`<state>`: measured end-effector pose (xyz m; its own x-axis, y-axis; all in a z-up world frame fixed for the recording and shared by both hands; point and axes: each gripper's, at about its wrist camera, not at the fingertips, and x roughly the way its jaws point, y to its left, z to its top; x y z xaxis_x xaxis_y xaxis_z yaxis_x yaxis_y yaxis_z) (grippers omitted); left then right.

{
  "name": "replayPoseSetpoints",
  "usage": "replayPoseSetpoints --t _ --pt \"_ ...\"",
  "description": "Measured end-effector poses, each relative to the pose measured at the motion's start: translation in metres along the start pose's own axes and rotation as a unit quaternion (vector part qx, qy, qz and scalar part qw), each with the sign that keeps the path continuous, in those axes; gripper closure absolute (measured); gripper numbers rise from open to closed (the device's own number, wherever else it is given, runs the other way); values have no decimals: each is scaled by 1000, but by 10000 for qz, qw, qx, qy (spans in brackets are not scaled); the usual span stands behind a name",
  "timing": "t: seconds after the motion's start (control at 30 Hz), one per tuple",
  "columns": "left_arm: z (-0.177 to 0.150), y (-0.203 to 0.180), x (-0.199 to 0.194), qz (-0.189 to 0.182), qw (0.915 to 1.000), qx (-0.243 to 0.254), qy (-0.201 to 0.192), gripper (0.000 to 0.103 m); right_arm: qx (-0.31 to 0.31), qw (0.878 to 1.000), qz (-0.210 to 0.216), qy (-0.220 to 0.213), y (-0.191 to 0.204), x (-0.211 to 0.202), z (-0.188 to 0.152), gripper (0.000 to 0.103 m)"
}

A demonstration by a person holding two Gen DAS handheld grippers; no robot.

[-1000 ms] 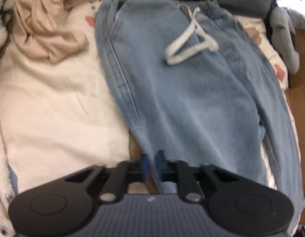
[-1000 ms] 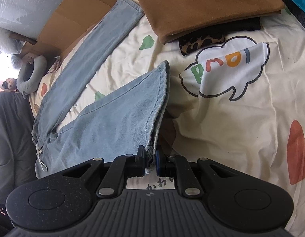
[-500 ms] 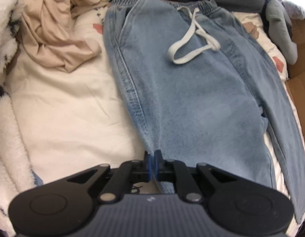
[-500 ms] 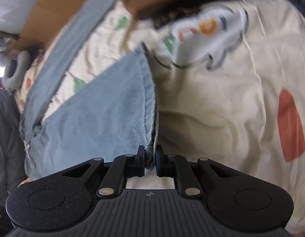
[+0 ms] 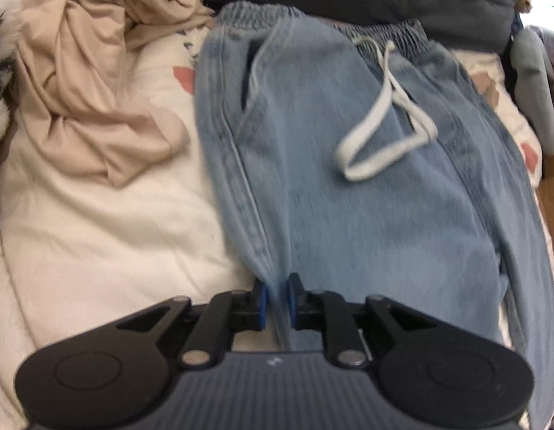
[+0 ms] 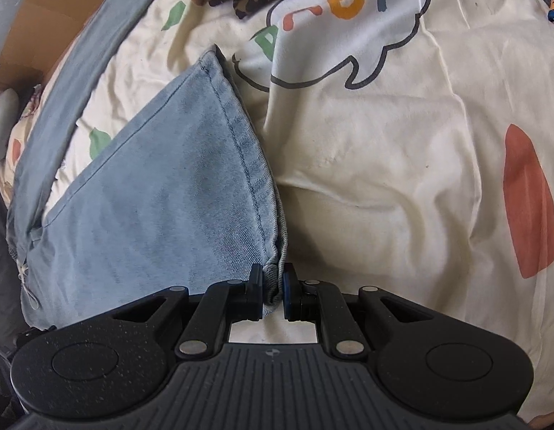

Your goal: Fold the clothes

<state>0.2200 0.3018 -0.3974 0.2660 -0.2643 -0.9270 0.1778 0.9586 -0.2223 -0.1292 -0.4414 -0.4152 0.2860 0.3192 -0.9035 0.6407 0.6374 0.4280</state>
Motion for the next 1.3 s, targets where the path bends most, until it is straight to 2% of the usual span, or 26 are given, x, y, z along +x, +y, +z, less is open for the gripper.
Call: replayPoseSetpoints --t 0.17,0.33,0.43,0.73,0.83,1.07,1.3 --pt "12 7 5 -99 9999 -98 -53 88 24 10000 -31 39 -1 4 0 95" --pt "25 17 8 -148 9984 -502 -219 85 -61 9999 -50 92 1 5 2 95" --pt "39 15 8 -124 9968 -725 -298 87 -67 9999 -71 88 1 6 2 95" --pt "41 13 -21 14 9964 -504 -685 92 -126 9999 -60 94 3 5 -2 95" --pt "36 22 -28 46 9967 -445 -674 93 -95 9999 -69 72 5 3 -3 95" --pt "45 30 -16 29 9987 -281 -422 91 -110 9997 -158 168 3 12 -5 95" --pt "69 21 -6 118 9977 -406 -521 88 -107 9995 -178 230 5 19 -4 95"
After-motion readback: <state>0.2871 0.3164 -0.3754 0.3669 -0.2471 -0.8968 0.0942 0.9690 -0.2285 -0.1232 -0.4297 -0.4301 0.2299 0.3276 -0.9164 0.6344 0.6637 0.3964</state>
